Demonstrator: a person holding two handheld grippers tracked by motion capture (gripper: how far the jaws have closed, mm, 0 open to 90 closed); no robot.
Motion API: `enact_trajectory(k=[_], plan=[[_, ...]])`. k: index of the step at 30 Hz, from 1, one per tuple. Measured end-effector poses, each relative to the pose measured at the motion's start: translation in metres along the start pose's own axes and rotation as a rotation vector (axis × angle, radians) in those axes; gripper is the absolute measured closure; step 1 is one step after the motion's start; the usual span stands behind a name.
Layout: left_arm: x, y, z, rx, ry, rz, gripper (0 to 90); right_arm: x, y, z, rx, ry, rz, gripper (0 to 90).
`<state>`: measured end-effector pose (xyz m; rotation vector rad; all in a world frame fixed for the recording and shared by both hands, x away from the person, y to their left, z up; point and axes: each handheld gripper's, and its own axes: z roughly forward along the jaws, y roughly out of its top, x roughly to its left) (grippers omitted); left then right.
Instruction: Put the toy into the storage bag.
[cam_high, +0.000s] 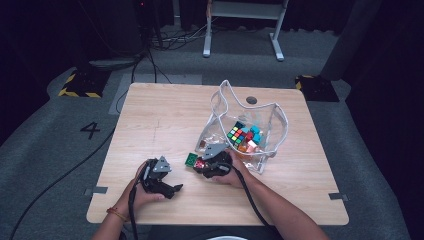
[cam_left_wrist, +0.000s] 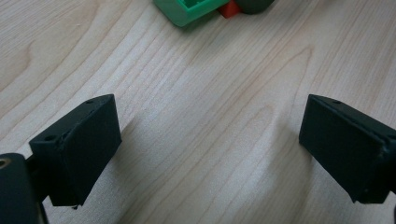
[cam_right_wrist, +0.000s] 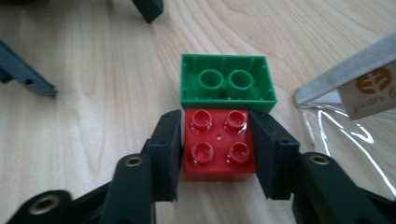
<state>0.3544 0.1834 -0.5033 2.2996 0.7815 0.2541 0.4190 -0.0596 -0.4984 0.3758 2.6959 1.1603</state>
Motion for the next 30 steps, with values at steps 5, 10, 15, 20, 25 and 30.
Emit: enact_trajectory(k=[5, 10, 15, 20, 25, 30], plan=[[0.0, 0.0, 0.0, 0.0, -0.001, 0.0, 5.6, 0.007, -0.002, -0.005, 0.007, 0.014, -0.018, 58.7], [0.0, 0.0, 0.0, 0.001, -0.001, 0.0, 5.6, 0.015, -0.006, -0.017, -0.015, 0.053, -0.04, 58.7], [0.0, 0.0, 0.0, 0.002, 0.0, -0.001, 5.6, 0.023, -0.016, -0.039, -0.041, 0.071, -0.023, 58.8], [0.0, 0.0, 0.0, 0.001, 0.001, 0.0, 5.6, 0.025, -0.03, -0.06, -0.054, 0.074, -0.038, 58.8], [-0.001, 0.0, 0.0, 0.0, -0.001, -0.008, 5.8, 0.026, -0.038, -0.076, -0.058, 0.064, -0.04, 58.8], [-0.001, 0.0, 0.0, 0.001, 0.001, -0.007, 5.8, 0.024, -0.051, -0.099, -0.06, 0.037, -0.001, 58.9]])
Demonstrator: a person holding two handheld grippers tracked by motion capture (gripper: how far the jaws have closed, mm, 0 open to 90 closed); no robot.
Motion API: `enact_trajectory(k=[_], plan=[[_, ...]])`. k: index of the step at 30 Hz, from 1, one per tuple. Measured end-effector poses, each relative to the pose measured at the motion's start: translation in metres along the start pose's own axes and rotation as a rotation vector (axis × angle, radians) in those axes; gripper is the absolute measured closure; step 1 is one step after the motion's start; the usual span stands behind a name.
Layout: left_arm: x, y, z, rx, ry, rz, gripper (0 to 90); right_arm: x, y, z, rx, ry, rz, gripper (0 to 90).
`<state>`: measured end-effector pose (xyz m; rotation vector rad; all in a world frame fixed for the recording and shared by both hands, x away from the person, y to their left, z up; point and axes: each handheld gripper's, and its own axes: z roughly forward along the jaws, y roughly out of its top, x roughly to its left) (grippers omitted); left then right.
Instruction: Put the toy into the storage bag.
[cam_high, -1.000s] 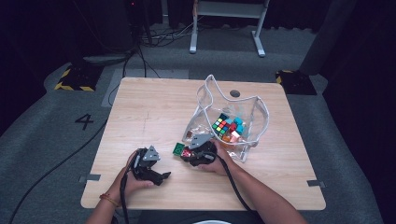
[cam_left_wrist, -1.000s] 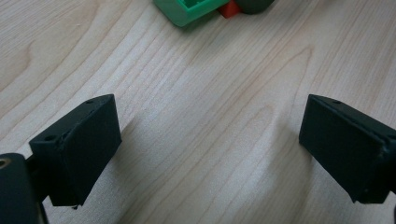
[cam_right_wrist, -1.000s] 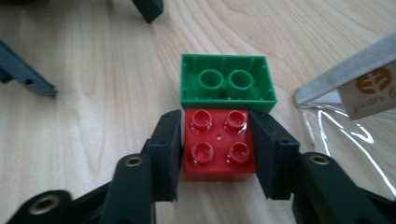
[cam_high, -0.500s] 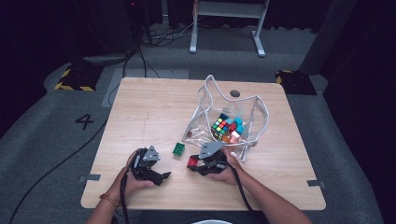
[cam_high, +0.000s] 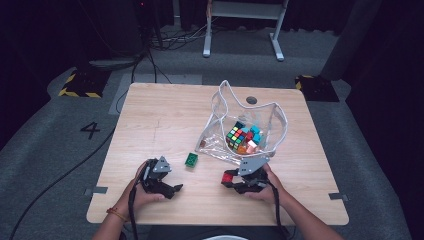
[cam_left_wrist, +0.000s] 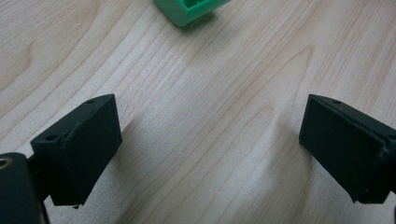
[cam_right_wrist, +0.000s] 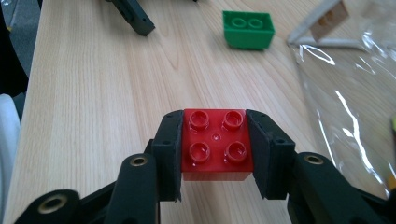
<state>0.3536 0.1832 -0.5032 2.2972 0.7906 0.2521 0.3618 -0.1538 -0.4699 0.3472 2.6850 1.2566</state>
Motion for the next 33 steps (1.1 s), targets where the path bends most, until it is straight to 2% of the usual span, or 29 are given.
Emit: enact_trajectory(k=[3, 5, 8, 9, 15, 18, 21, 23, 33], plan=[[0.0, 0.0, 0.0, 0.0, -0.001, 0.0, 5.8, -0.003, -0.011, -0.016, 0.021, -0.02, 0.049, 58.8], [0.0, 0.0, 0.0, 0.001, -0.001, 0.0, 5.8, -0.006, -0.019, -0.024, 0.02, -0.037, 0.032, 58.9], [0.0, 0.0, 0.0, -0.001, -0.001, 0.001, 5.8, -0.01, -0.03, -0.036, 0.022, -0.072, 0.031, 58.9], [0.0, 0.0, 0.0, -0.001, -0.001, 0.001, 5.8, -0.01, -0.034, -0.043, 0.035, -0.089, 0.058, 58.8], [0.0, 0.0, 0.0, -0.001, -0.001, 0.001, 5.8, -0.016, -0.056, -0.074, 0.04, -0.146, 0.116, 58.9], [0.0, 0.0, 0.0, 0.0, -0.001, 0.0, 5.7, -0.019, -0.064, -0.087, 0.048, -0.178, 0.127, 58.9], [0.0, 0.0, 0.0, 0.0, -0.003, 0.003, 5.8, -0.024, -0.069, -0.1, 0.031, -0.21, 0.143, 58.9], [0.0, 0.0, 0.0, 0.0, -0.004, 0.003, 5.8, -0.027, -0.071, -0.109, 0.045, -0.24, 0.14, 58.9], [0.001, 0.0, 0.0, 0.0, -0.004, 0.006, 5.8, -0.051, -0.073, -0.147, -0.029, -0.357, 0.21, 58.9]])
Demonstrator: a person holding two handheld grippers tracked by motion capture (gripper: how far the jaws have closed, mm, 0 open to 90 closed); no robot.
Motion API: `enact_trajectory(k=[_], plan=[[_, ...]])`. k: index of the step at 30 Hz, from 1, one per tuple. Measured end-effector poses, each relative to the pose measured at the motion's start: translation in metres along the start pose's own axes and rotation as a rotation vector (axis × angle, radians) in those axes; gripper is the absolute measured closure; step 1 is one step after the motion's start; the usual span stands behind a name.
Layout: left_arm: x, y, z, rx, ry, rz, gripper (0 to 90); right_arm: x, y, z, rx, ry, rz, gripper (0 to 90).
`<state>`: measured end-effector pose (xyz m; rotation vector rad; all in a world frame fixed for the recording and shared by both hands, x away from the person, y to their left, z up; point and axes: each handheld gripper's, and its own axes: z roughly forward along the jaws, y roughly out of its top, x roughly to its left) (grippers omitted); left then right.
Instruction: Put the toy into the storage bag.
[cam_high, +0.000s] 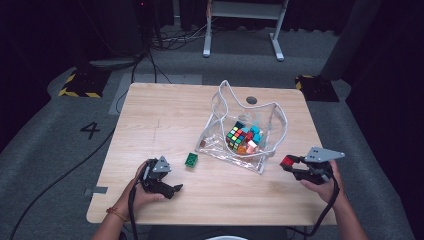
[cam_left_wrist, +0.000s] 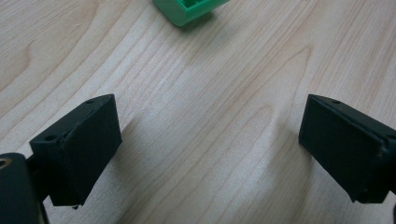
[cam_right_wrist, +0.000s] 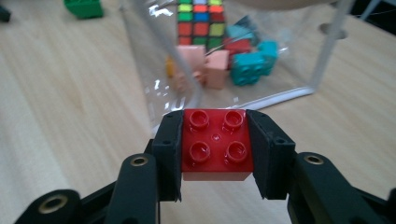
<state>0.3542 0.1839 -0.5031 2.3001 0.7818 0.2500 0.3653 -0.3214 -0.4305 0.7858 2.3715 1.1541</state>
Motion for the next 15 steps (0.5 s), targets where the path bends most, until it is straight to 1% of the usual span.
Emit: enact_trajectory(k=[1, 2, 3, 4, 5, 8, 9, 10, 12, 15], plan=[[0.0, 0.0, 0.0, 0.0, 0.0, 0.0, 5.8, 0.0, 0.0, 0.0, 0.0, 0.0, 0.0, 58.9], [0.0, 0.0, 0.0, -0.001, -0.001, 0.002, 5.8, -0.003, 0.001, -0.002, -0.007, -0.011, 0.006, 58.9], [0.0, 0.0, 0.0, -0.002, -0.001, 0.001, 5.8, -0.01, 0.004, -0.005, -0.018, -0.022, 0.024, 58.9], [0.0, 0.0, 0.0, -0.001, -0.001, 0.001, 5.8, -0.013, 0.005, -0.006, -0.025, -0.028, 0.031, 58.9], [0.0, 0.0, 0.0, -0.001, -0.001, 0.001, 5.8, -0.02, 0.01, -0.008, -0.03, -0.051, 0.039, 58.9], [0.0, 0.0, 0.0, -0.001, -0.001, 0.002, 5.8, -0.029, 0.015, -0.011, -0.039, -0.075, 0.043, 58.9], [0.0, 0.0, 0.0, -0.001, -0.001, 0.002, 5.8, -0.029, 0.015, -0.011, -0.039, -0.075, 0.043, 58.9], [0.0, 0.0, 0.0, -0.001, -0.001, 0.002, 5.8, -0.036, 0.021, -0.016, -0.061, -0.089, 0.053, 58.9], [0.0, 0.0, 0.0, -0.001, -0.001, 0.002, 5.8, -0.042, 0.028, -0.021, -0.078, -0.1, 0.06, 58.9], [0.0, 0.0, 0.0, 0.0, -0.001, 0.001, 5.8, -0.05, 0.041, -0.026, -0.089, -0.119, 0.05, 58.9]])
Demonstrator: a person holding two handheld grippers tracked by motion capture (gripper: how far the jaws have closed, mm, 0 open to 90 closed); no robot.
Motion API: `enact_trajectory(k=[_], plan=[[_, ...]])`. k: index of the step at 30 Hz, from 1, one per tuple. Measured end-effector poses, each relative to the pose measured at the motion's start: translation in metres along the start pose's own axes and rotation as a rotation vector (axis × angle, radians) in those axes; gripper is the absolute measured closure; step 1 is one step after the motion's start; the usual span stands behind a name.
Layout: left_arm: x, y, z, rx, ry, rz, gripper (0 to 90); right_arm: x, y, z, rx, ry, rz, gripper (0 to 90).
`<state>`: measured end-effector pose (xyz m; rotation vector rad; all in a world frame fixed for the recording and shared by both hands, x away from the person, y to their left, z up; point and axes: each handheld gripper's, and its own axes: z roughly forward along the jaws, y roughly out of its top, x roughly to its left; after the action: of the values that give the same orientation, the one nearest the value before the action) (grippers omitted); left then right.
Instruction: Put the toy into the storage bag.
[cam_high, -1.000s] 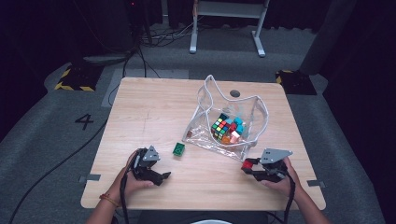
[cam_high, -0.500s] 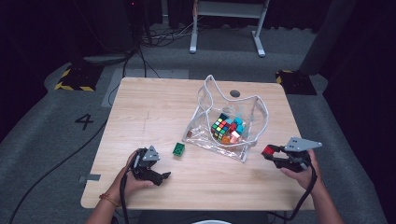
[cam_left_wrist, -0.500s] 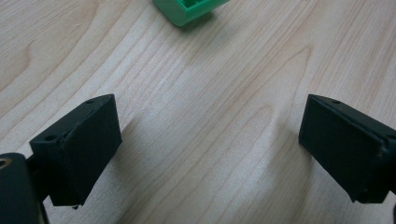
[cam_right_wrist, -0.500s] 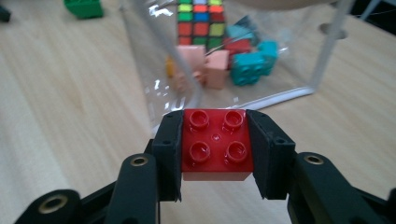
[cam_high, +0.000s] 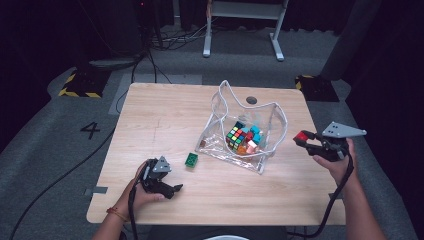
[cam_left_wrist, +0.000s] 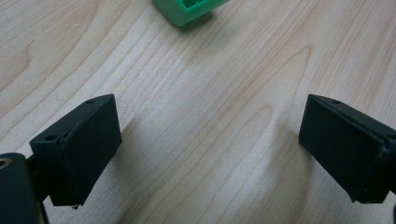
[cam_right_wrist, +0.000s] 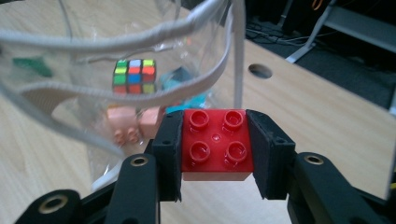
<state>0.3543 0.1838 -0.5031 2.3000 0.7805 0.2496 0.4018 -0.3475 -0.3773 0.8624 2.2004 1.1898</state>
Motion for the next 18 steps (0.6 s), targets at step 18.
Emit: enact_trajectory(k=[18], plan=[[0.0, 0.0, 0.0, 0.002, -0.001, 0.001, 5.8, 0.001, 0.093, 0.011, -0.039, 0.044, -0.093, 58.9]])
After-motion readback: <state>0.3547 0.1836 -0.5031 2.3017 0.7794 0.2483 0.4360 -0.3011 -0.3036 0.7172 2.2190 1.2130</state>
